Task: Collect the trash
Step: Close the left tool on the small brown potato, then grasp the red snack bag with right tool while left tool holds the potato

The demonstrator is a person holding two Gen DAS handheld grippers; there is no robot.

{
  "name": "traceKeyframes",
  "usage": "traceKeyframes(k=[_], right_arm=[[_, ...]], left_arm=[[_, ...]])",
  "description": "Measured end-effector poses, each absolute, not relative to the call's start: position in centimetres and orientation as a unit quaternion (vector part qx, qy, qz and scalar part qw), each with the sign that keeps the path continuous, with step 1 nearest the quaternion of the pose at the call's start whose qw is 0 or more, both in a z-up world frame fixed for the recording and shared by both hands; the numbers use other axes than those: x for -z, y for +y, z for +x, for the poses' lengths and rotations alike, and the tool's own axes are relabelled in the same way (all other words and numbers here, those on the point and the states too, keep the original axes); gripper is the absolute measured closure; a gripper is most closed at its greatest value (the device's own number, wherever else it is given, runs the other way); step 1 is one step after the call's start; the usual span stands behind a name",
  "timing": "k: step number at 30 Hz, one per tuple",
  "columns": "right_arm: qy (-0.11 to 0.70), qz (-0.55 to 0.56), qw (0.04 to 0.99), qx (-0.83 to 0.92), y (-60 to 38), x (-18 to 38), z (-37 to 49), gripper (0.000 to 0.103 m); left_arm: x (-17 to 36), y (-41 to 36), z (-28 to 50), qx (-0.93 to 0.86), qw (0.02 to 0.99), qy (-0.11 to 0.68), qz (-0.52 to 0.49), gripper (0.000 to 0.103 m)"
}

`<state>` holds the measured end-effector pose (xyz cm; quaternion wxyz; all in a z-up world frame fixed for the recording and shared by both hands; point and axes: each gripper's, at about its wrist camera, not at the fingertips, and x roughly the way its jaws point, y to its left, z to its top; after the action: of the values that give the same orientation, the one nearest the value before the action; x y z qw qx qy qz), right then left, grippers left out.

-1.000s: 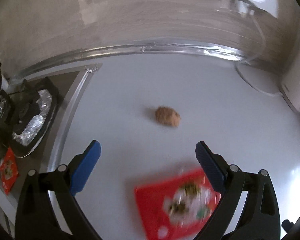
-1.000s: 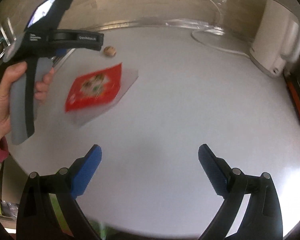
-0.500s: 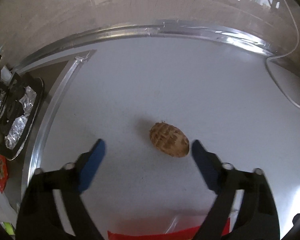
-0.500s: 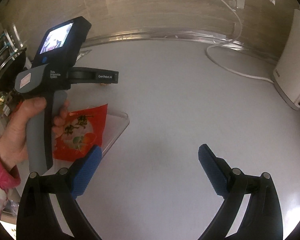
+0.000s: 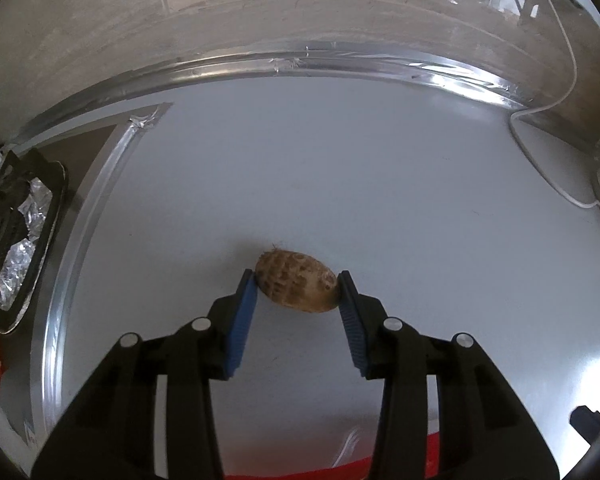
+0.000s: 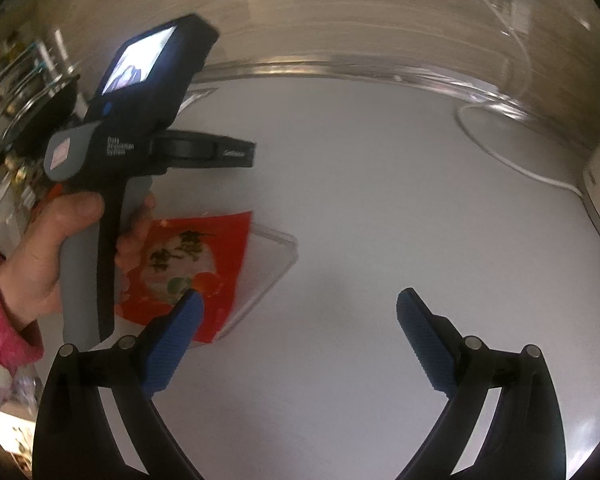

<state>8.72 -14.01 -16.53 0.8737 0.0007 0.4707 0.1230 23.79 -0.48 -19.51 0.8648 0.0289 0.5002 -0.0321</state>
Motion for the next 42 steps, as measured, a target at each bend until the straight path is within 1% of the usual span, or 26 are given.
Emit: traceKeyframes(k=[2, 5, 11, 14, 21, 24, 27, 30, 32, 34, 35, 37, 38, 42], right_arm=[[0.471, -0.002, 0.872, -0.135, -13.3, 16.7, 9.2, 0.007], [0.475, 0.005, 0.867, -0.153, -12.5, 16.8, 10.1, 0.011], [0.484, 0.009, 0.858, -0.172, -11.0, 17.1, 11.5, 0.012], [0.493, 0.011, 0.853, -0.175, -10.3, 17.3, 12.0, 0.012], [0.516, 0.025, 0.839, -0.171, -9.8, 18.4, 12.2, 0.012], [0.523, 0.03, 0.833, -0.178, -9.5, 18.6, 11.9, 0.016], [0.527, 0.027, 0.83, -0.18, -8.8, 18.9, 11.8, 0.017], [0.527, 0.018, 0.83, -0.18, -8.0, 18.9, 11.7, 0.017], [0.526, 0.015, 0.832, -0.177, -7.8, 18.8, 11.6, 0.022], [0.526, 0.014, 0.831, -0.178, -7.9, 18.7, 11.5, 0.035], [0.527, 0.017, 0.83, -0.18, -7.8, 18.6, 11.6, 0.039], [0.53, 0.018, 0.828, -0.183, -7.7, 18.6, 11.5, 0.052], [0.531, 0.015, 0.828, -0.181, -7.6, 18.6, 11.5, 0.052], [0.527, 0.005, 0.832, -0.172, -7.6, 18.4, 11.1, 0.063]], left_arm=[[19.2, 0.1, 23.5, 0.034, 0.867, 0.497, 0.029, 0.062], [18.4, 1.2, 23.0, 0.035, 0.872, 0.487, 0.031, 0.062], [16.0, 4.6, 20.2, 0.028, 0.883, 0.468, 0.028, 0.062], [15.7, 5.9, 18.6, 0.023, 0.883, 0.468, 0.026, 0.062], [17.4, 9.1, 14.4, 0.014, 0.873, 0.486, 0.022, 0.062], [18.7, 9.5, 13.5, 0.018, 0.865, 0.501, 0.023, 0.062], [20.0, 9.3, 12.8, 0.028, 0.857, 0.514, 0.021, 0.062], [20.3, 8.8, 12.4, 0.032, 0.862, 0.505, 0.034, 0.062], [20.3, 8.6, 12.3, 0.034, 0.862, 0.504, 0.037, 0.062], [20.4, 8.5, 12.2, 0.038, 0.863, 0.503, 0.04, 0.062], [20.4, 8.5, 12.1, 0.039, 0.863, 0.502, 0.04, 0.062], [20.5, 8.5, 12.1, 0.038, 0.864, 0.5, 0.04, 0.062], [20.5, 8.6, 12.2, 0.037, 0.865, 0.499, 0.038, 0.062], [20.1, 8.0, 11.3, 0.037, 0.866, 0.497, 0.038, 0.062]])
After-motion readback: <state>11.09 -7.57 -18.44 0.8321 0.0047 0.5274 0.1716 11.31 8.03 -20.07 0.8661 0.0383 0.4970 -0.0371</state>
